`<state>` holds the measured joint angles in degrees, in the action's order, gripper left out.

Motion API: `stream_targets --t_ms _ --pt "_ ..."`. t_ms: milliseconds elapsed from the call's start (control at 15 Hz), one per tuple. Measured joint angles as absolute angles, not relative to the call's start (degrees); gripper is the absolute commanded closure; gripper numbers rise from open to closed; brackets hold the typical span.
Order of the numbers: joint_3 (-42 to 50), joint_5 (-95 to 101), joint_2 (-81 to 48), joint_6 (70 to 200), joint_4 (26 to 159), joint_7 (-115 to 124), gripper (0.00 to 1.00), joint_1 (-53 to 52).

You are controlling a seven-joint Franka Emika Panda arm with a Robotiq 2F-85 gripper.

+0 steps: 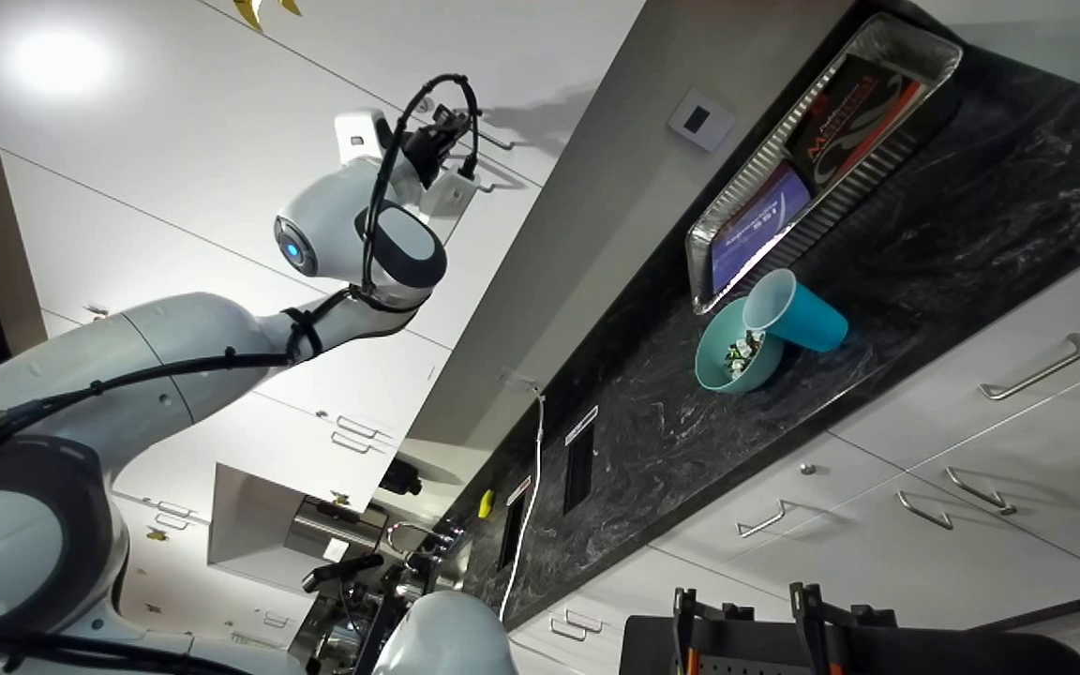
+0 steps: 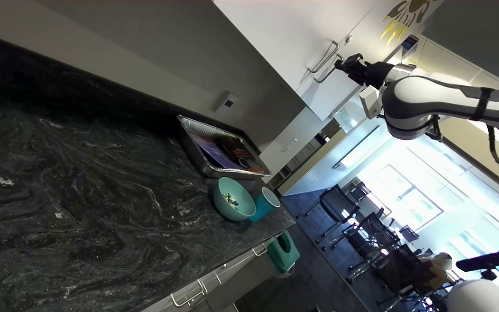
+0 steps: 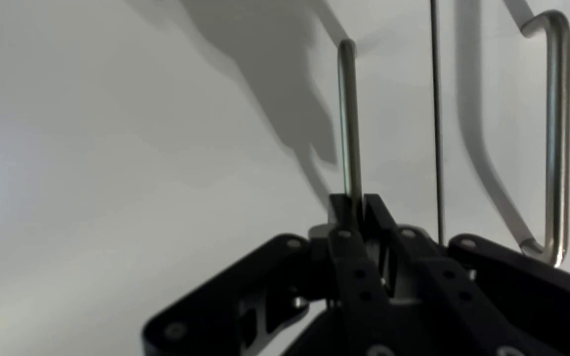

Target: Open the upper cupboard door

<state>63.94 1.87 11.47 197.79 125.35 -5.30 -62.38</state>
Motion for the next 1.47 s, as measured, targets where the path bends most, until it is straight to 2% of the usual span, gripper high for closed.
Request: stream_targets --t_ms 800,1467 --pt "65.51 11.37 26.71 193.49 129.97 -8.55 0.97 -63.04" --pt "59.76 10.99 31.8 186.63 132.09 -10.37 0.97 -56.03"
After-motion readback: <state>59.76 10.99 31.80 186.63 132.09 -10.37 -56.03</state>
